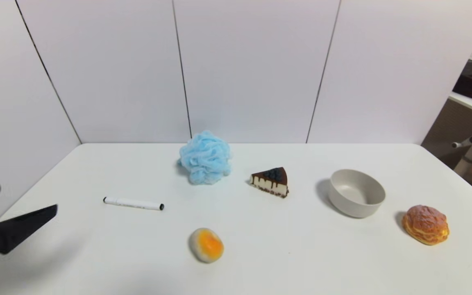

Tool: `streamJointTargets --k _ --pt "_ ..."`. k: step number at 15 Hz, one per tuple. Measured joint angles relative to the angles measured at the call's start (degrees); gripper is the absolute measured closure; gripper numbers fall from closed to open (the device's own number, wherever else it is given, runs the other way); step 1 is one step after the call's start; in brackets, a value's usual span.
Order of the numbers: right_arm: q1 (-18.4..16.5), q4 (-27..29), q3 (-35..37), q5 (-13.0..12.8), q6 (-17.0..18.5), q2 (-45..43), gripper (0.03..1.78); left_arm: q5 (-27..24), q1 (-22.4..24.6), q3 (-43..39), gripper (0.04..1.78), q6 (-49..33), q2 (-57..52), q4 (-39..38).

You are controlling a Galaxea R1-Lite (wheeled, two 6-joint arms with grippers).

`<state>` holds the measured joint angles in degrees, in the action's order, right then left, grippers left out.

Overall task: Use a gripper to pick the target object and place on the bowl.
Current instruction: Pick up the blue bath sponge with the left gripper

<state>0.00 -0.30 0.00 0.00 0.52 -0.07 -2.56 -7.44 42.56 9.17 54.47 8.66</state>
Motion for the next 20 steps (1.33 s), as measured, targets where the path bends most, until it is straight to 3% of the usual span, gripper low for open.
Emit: streamJointTargets --k 3,9,13,20 --pt "0.00 0.00 0.00 0.00 0.02 0.00 0.10 -1.38 -4.69 5.97 0.13 1.33 13.78 -7.51" --pt "0.00 0.00 0.00 0.00 0.00 0.00 0.10 -1.99 -11.58 14.17 0.13 -0.40 40.90 -32.74" --pt "0.00 0.00 0.00 0.00 0.00 0.00 0.10 -2.04 -15.87 25.99 0.13 -2.69 55.04 -35.63" --pt "0.00 0.00 0.00 0.00 0.00 0.00 0.10 -1.93 -17.29 34.07 0.13 -2.95 68.18 -35.85"
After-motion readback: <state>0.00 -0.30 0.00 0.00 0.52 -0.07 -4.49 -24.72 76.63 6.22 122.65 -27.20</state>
